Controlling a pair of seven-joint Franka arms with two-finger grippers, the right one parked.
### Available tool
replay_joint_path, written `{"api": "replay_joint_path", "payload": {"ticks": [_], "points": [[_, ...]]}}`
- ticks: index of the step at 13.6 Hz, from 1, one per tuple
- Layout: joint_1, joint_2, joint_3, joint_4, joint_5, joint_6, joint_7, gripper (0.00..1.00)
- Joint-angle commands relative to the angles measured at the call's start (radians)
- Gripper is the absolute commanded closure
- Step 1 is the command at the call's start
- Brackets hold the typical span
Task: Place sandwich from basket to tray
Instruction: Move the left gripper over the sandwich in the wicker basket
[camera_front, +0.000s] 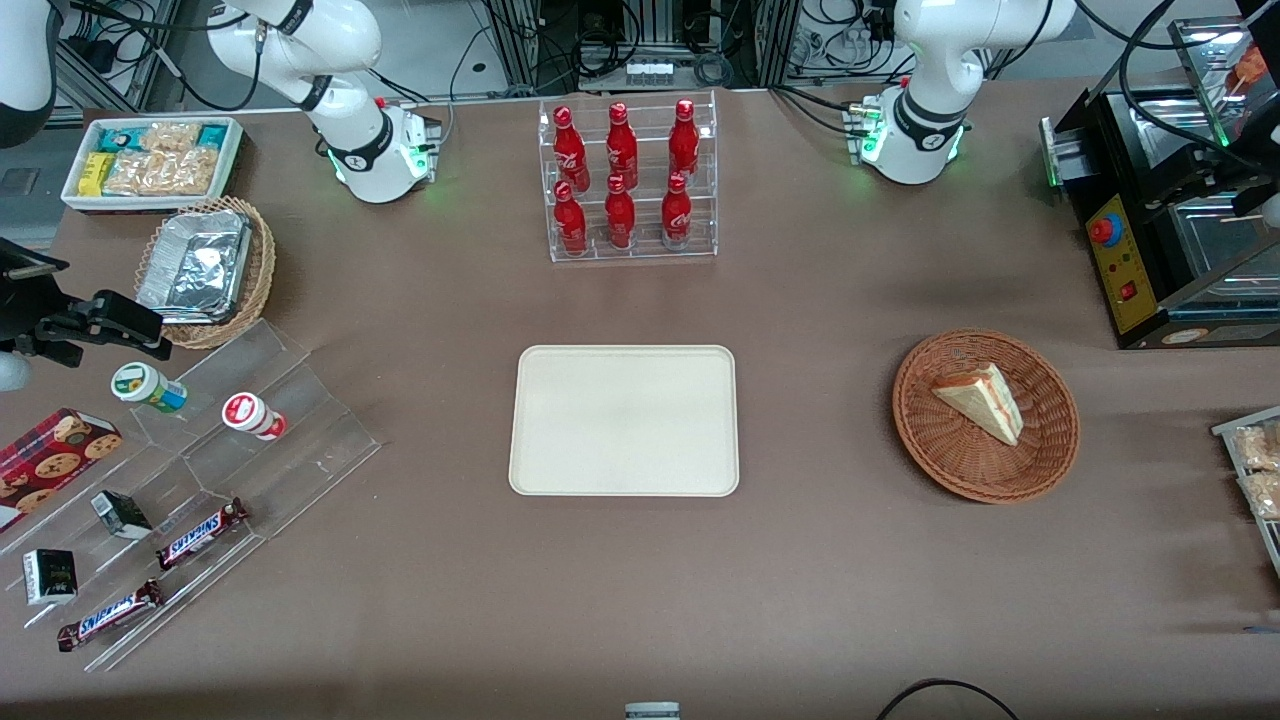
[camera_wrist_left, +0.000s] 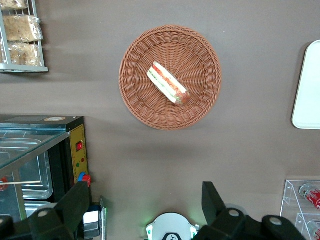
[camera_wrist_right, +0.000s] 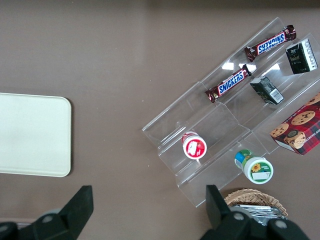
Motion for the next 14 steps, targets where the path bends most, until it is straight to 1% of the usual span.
{"api": "replay_joint_path", "payload": {"ticks": [1, 5, 6, 8, 11, 14], "points": [[0.000, 0.022, -0.013, 0.031, -0.008, -0.034, 0.004, 0.00], [0.003, 0.090, -0.011, 0.027, -0.014, -0.025, -0.014, 0.00], [0.008, 0.108, -0.010, 0.027, -0.024, -0.017, -0.048, 0.00], [0.008, 0.146, -0.008, 0.016, -0.025, 0.039, -0.170, 0.00], [0.004, 0.192, -0.008, -0.053, -0.025, 0.168, -0.412, 0.00], [0.011, 0.217, -0.002, -0.152, -0.025, 0.323, -0.498, 0.00]]}}
